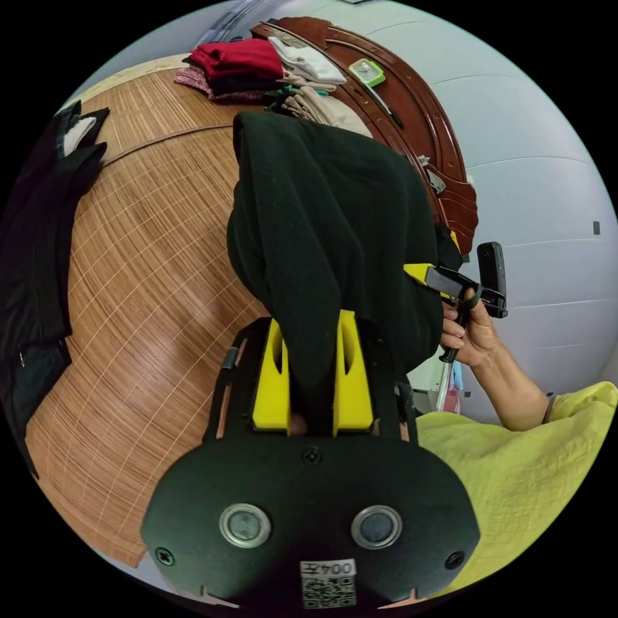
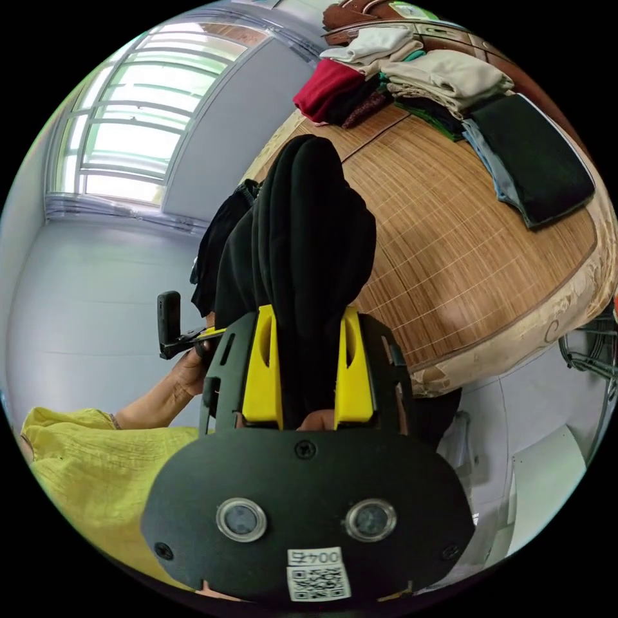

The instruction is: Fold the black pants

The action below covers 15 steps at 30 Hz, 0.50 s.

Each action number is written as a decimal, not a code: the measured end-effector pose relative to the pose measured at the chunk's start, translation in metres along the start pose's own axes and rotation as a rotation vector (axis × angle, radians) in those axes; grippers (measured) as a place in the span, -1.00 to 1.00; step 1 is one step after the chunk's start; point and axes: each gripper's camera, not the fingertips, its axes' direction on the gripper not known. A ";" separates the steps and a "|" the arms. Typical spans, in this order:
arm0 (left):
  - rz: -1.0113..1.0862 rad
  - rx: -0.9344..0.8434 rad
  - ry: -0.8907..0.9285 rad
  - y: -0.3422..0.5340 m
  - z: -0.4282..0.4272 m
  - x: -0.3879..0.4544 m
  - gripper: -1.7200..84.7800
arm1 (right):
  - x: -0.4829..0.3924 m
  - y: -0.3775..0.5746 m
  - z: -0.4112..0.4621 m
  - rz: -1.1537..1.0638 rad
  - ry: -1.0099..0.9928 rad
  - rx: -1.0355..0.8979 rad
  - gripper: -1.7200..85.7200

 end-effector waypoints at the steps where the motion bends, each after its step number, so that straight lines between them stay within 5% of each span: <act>1: -0.017 0.011 -0.005 -0.001 0.004 0.003 -0.68 | 0.003 -0.012 -0.001 -0.015 -0.006 -0.016 -0.65; 15: -0.299 0.136 -0.035 -0.042 0.070 0.005 -0.68 | 0.044 -0.189 0.013 -0.192 -0.016 -0.242 -0.65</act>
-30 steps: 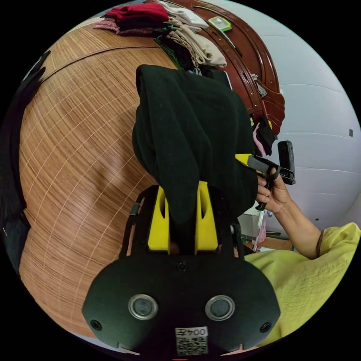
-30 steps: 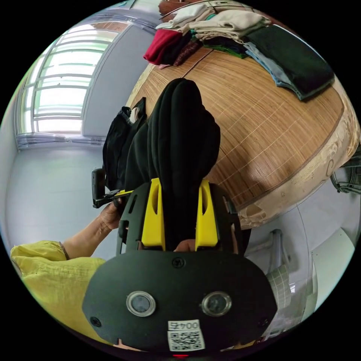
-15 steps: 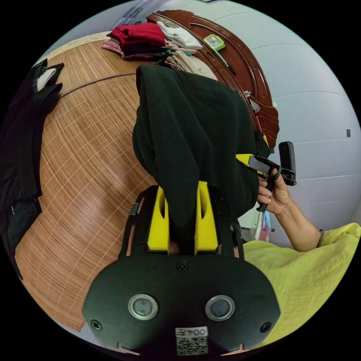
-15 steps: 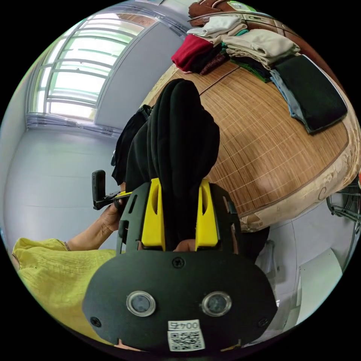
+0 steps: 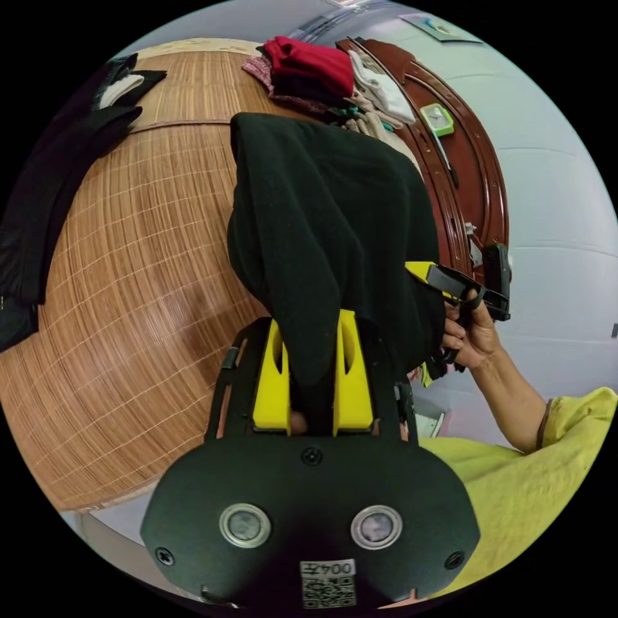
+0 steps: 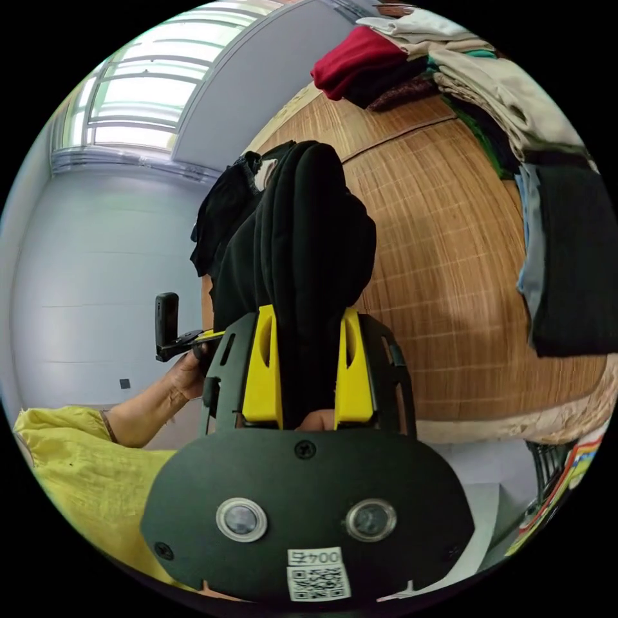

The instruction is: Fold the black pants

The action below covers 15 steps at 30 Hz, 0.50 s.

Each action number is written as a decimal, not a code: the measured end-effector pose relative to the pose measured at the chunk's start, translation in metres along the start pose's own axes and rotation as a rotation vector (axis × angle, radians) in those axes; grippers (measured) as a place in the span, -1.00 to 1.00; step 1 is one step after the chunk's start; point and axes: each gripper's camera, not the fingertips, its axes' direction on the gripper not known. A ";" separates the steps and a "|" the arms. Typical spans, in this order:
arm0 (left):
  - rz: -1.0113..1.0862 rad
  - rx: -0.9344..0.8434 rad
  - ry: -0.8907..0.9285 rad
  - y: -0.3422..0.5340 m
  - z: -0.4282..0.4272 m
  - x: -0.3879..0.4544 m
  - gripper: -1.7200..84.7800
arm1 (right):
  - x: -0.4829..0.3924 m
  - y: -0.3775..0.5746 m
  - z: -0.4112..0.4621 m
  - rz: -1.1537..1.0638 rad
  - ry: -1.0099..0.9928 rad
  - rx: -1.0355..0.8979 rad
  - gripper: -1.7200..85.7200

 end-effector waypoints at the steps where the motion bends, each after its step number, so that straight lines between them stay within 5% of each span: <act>1: -0.011 0.016 -0.011 -0.010 -0.001 -0.003 -0.68 | 0.003 -0.021 0.001 -0.017 -0.005 -0.006 -0.65; 15: -0.005 0.252 -0.161 -0.206 -0.038 -0.104 -0.67 | 0.013 -0.314 0.036 -0.238 0.019 0.088 -0.63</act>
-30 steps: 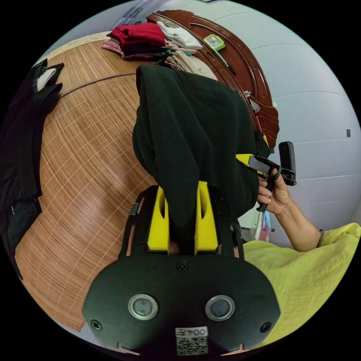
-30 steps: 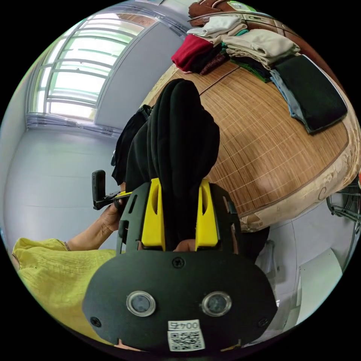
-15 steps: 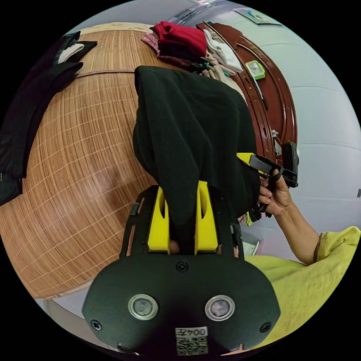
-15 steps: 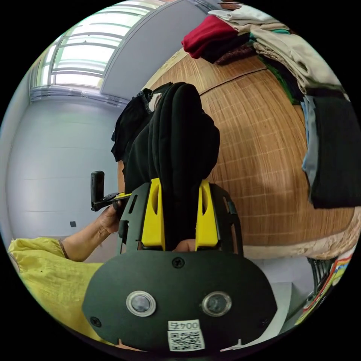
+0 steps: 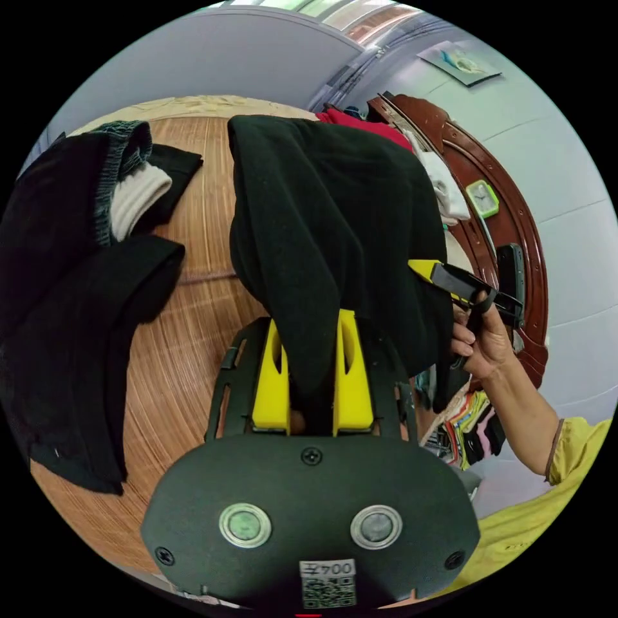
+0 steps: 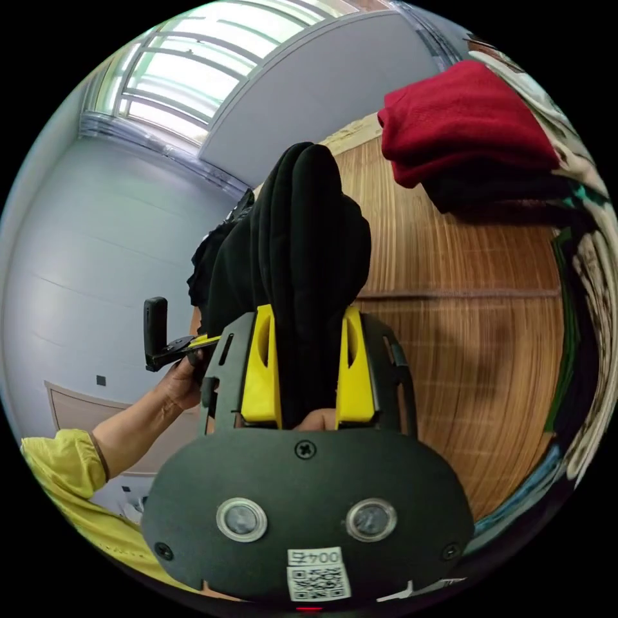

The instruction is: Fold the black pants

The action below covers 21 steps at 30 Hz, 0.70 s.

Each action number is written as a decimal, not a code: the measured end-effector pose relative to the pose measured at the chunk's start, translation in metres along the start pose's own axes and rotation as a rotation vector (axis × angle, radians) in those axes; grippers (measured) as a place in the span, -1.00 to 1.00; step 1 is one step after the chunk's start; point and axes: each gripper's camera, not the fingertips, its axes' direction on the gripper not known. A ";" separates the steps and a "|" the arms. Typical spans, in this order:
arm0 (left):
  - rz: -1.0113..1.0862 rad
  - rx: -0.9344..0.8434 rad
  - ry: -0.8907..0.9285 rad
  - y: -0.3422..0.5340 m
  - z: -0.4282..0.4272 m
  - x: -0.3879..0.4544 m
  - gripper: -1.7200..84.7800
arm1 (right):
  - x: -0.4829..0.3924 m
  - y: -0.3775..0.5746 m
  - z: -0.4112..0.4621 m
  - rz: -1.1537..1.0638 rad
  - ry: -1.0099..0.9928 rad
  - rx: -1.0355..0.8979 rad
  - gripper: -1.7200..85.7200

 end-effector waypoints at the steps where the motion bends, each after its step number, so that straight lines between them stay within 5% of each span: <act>1: -0.001 0.000 -0.006 -0.011 0.012 -0.012 -0.66 | 0.014 -0.017 0.008 0.006 0.009 -0.003 -0.61; 6: -0.104 -0.099 -0.015 -0.018 0.079 -0.073 -0.65 | 0.090 -0.058 0.049 0.135 0.071 -0.122 -0.54; 10: -0.120 0.085 0.164 0.028 0.057 -0.097 -0.68 | 0.137 -0.039 0.006 0.214 -0.122 0.120 -0.49; 13: -0.032 0.213 0.028 0.088 0.018 -0.089 -0.71 | 0.150 0.005 -0.016 0.275 -0.171 0.214 -0.48; 21: -0.100 0.175 -0.297 0.225 0.035 -0.094 -0.74 | 0.177 0.074 0.021 0.571 -0.446 0.340 -0.51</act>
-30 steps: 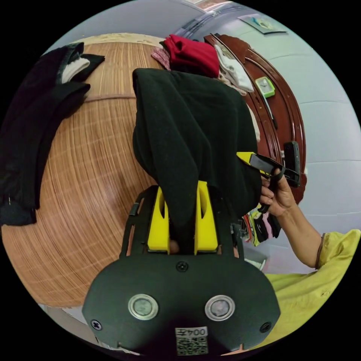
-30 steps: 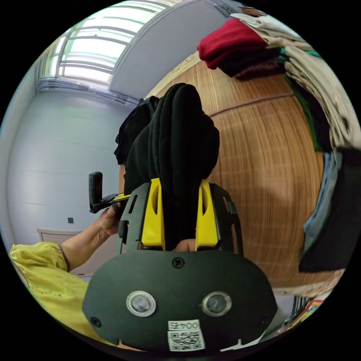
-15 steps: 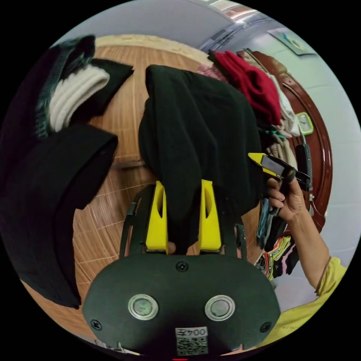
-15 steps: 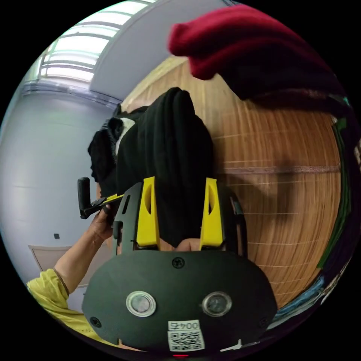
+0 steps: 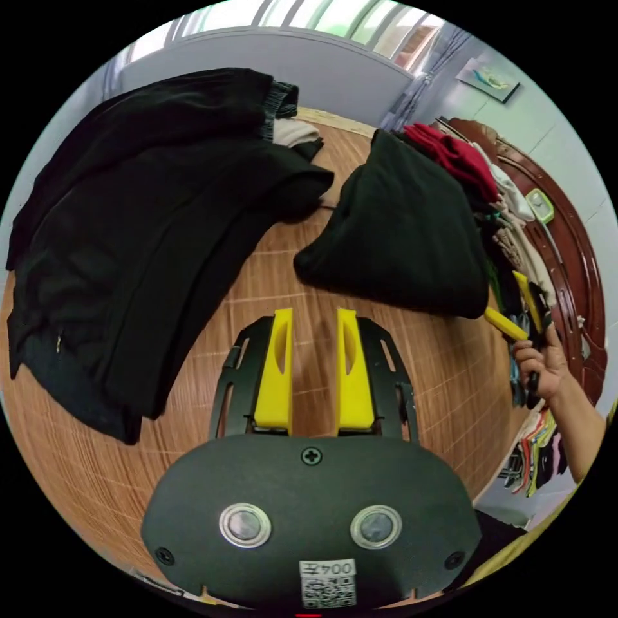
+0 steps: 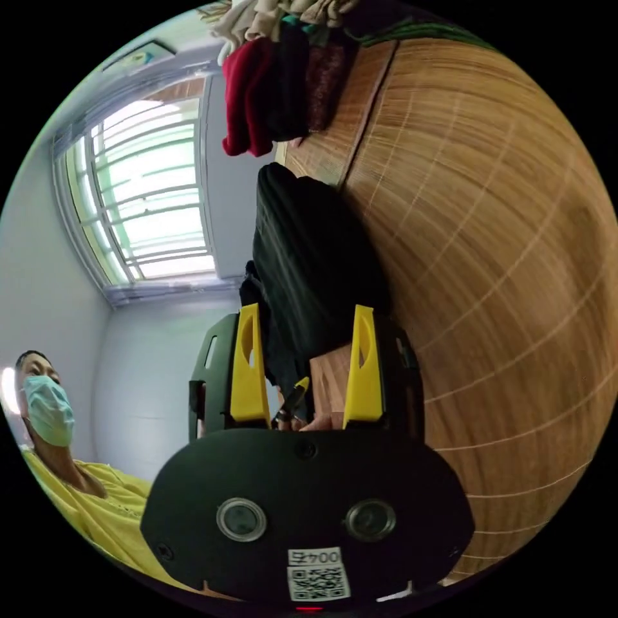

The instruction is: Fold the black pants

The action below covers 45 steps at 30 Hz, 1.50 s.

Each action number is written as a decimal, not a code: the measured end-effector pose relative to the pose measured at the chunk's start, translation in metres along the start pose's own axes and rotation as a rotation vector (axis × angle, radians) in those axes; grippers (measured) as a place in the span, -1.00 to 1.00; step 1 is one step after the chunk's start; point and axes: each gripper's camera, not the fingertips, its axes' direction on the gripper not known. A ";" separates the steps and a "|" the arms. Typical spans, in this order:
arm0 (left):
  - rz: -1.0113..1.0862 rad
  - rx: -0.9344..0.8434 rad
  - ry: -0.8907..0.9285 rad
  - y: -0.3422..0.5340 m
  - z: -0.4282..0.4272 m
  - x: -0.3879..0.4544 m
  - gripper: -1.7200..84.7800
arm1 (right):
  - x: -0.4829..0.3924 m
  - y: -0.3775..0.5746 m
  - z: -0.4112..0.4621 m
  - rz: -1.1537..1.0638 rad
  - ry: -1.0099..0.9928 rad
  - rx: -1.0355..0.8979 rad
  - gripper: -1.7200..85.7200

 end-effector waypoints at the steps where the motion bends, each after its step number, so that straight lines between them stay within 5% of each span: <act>1: 0.003 -0.012 -0.012 0.009 0.006 0.003 -0.74 | 0.000 0.004 -0.002 0.009 0.016 0.032 -0.49; 10: 0.119 -0.001 -0.181 0.044 0.033 0.040 -0.78 | 0.030 -0.013 0.057 0.113 -0.057 -0.091 -0.43; 24: 0.100 0.084 -0.144 0.081 0.044 0.042 -0.76 | 0.014 -0.124 0.140 0.025 0.174 -0.020 -0.69; 37: 0.097 0.087 -0.115 0.092 0.050 0.036 -0.78 | -0.002 -0.227 0.229 0.213 0.058 0.139 -0.73; 45: 0.099 0.088 -0.125 0.094 0.050 0.034 -0.78 | 0.004 -0.226 0.276 0.156 0.046 0.079 -0.72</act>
